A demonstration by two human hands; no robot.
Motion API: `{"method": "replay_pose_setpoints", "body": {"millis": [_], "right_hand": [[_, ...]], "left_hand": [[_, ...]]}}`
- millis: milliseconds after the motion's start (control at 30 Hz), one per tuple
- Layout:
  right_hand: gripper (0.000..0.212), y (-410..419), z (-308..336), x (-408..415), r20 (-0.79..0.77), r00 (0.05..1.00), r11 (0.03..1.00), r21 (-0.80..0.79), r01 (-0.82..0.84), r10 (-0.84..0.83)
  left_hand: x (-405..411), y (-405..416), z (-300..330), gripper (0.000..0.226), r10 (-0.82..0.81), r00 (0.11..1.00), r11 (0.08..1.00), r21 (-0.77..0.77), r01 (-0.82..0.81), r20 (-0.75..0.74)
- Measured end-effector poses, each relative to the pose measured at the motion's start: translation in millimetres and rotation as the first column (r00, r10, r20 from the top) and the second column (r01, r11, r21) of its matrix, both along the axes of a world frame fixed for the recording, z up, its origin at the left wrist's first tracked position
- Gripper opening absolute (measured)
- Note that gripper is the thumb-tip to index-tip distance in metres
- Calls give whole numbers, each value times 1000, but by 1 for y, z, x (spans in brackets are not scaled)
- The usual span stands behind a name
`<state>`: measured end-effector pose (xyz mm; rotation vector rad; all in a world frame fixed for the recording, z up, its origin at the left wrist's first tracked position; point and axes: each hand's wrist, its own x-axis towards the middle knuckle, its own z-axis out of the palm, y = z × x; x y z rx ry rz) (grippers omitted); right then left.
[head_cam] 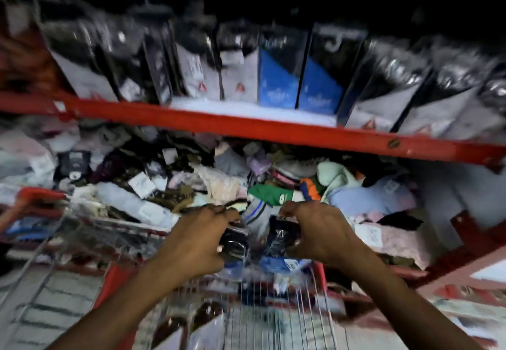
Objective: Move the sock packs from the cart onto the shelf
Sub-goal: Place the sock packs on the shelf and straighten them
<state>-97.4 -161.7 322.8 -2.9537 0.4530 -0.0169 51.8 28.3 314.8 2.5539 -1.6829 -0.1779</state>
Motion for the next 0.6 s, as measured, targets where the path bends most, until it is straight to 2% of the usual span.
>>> {"method": "replay_pose_setpoints", "body": {"millis": [167,367,600], "right_hand": [[56,-11,118,6,211,976,990,-116,80,-54],[47,-33,219,14,402,908,972,-138,189,-119],[53,-79,269,53,397,900,951,-164,262,-180]], "left_hand": [[17,-16,109,66,-17,977,989,-142,48,212],[32,-49,206,66,-3,951,942,-320,106,308],[61,-115,250,66,2,945,928,-353,121,328]]}}
